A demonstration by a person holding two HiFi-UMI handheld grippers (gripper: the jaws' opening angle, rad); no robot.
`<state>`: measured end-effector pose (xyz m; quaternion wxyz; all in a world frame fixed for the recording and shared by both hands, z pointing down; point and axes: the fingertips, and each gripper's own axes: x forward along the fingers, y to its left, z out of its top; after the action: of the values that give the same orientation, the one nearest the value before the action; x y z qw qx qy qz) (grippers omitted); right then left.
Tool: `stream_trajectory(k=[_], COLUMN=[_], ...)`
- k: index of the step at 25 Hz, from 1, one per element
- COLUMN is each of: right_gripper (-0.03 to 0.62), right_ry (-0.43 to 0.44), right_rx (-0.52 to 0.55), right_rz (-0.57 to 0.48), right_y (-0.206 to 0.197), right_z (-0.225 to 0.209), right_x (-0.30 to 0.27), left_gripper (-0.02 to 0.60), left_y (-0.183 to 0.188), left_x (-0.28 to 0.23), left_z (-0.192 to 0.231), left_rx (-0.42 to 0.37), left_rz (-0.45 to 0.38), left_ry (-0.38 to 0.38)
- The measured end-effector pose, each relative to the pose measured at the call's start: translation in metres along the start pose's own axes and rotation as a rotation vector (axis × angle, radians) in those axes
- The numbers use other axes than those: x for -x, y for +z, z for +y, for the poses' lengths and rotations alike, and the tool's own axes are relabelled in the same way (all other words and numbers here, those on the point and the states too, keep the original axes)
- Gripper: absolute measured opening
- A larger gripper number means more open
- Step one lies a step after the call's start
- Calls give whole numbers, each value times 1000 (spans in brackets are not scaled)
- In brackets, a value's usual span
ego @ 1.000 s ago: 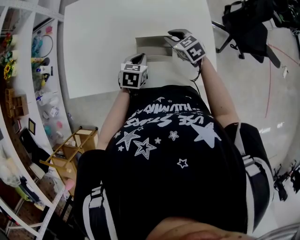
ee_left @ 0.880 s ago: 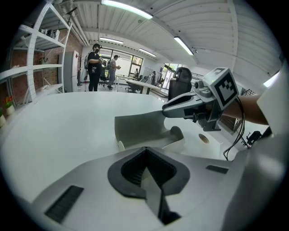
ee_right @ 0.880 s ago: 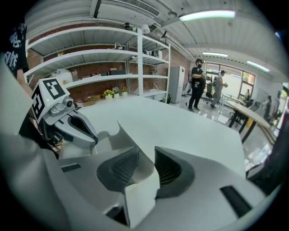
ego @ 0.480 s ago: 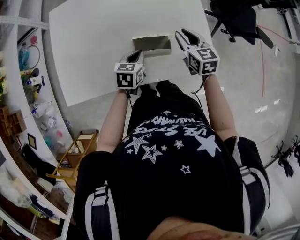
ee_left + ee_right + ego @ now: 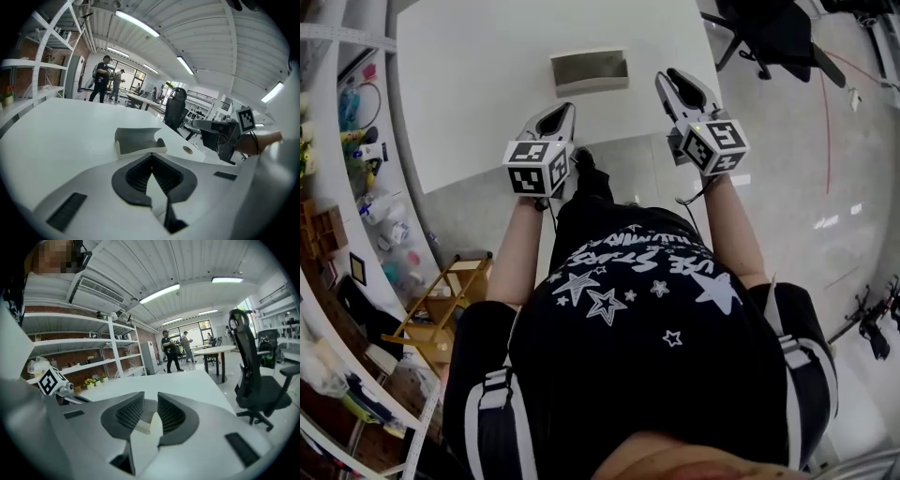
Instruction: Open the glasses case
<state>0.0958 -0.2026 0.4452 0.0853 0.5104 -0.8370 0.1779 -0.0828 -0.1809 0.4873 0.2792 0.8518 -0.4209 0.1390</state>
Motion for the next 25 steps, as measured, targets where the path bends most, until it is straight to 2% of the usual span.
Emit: stream_trajectory(k=[4, 16, 20, 25], right_gripper=[51, 29, 29, 29], right_ry=[19, 90, 126, 160], right_rx=[8, -13, -11, 10], right_rz=[-43, -143, -149, -149], right_y=[-9, -56, -65, -70], right_z=[6, 1, 13, 28], right_x=[54, 243, 280, 298], left_gripper=[12, 12, 12, 12], left_y=[-10, -70, -87, -87], left_x=[21, 115, 144, 169], left_z=[-46, -218, -251, -273], left_rx=[-20, -44, -52, -55], left_rz=[-41, -205, -230, -269], left_ry=[17, 76, 89, 94])
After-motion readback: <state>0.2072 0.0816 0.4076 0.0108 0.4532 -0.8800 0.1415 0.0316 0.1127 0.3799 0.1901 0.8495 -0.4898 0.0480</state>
